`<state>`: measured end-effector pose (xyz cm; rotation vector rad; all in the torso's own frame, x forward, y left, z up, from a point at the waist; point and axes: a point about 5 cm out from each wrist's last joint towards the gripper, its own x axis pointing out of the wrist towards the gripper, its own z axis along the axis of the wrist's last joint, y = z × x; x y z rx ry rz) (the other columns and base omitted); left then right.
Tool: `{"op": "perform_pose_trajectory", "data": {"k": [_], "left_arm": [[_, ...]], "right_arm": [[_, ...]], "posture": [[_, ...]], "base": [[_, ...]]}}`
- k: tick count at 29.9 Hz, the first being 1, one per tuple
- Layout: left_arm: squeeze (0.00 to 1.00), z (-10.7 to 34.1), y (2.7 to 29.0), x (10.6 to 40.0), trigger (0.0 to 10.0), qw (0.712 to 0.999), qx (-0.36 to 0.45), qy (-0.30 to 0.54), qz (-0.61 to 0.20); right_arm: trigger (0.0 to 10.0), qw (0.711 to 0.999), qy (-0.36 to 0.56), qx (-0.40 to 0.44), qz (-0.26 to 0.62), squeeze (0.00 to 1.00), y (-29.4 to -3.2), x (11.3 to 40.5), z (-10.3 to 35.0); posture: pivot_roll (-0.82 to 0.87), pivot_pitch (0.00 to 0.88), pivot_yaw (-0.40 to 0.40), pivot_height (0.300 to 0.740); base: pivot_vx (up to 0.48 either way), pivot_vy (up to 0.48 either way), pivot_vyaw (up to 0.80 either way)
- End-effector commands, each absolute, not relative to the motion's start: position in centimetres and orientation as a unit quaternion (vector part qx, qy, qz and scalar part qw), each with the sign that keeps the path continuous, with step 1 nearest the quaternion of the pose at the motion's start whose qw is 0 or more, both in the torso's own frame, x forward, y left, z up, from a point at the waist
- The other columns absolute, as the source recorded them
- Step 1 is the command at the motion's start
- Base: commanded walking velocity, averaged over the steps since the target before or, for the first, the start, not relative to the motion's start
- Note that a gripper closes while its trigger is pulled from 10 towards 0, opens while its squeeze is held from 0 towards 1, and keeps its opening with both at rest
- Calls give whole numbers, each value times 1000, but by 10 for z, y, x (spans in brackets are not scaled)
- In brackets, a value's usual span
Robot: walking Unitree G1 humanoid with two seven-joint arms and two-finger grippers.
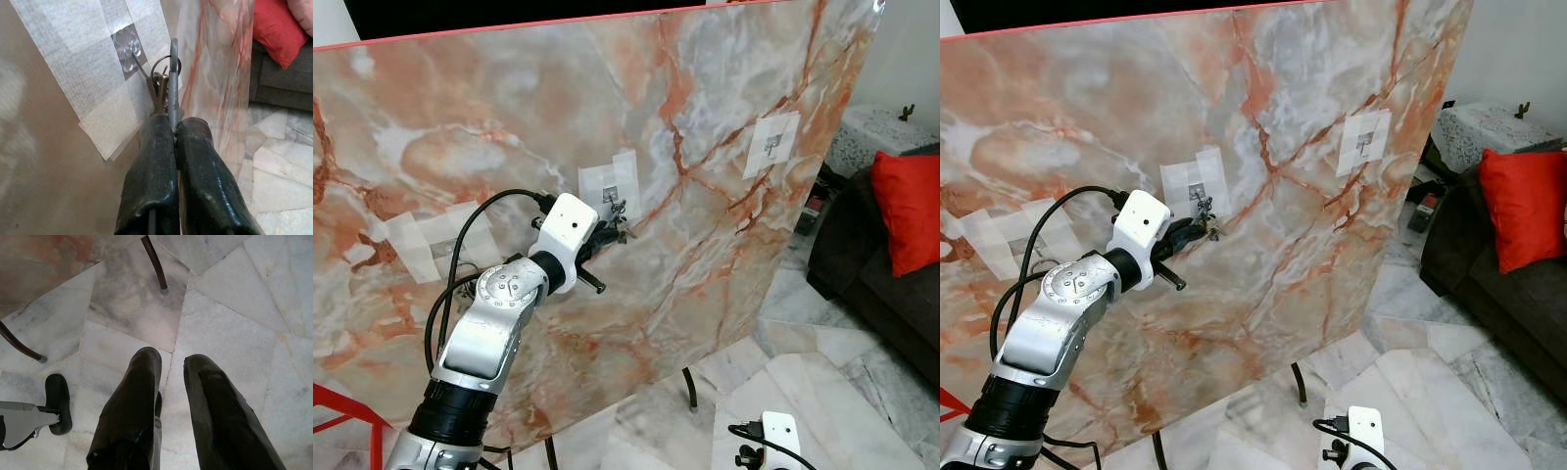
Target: Hang keys on a hook
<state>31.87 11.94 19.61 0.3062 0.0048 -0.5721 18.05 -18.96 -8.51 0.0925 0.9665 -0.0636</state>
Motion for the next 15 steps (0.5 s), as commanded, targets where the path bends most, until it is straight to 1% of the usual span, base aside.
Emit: {"op": "perform_pose_trajectory", "data": {"k": [1,15], "left_arm": [[0,202,116,317,10000,945,154,-5,-289],[0,188,126,316,10000,948,168,29,-268]], "right_arm": [[10000,886,461,44,-32,0,-191,182,-84],[10000,886,460,44,-33,0,-191,182,-84]], "posture": [[93,0,-56,740],[92,0,-58,740]], "base": [[0,0,0],[0,0,0]]}}
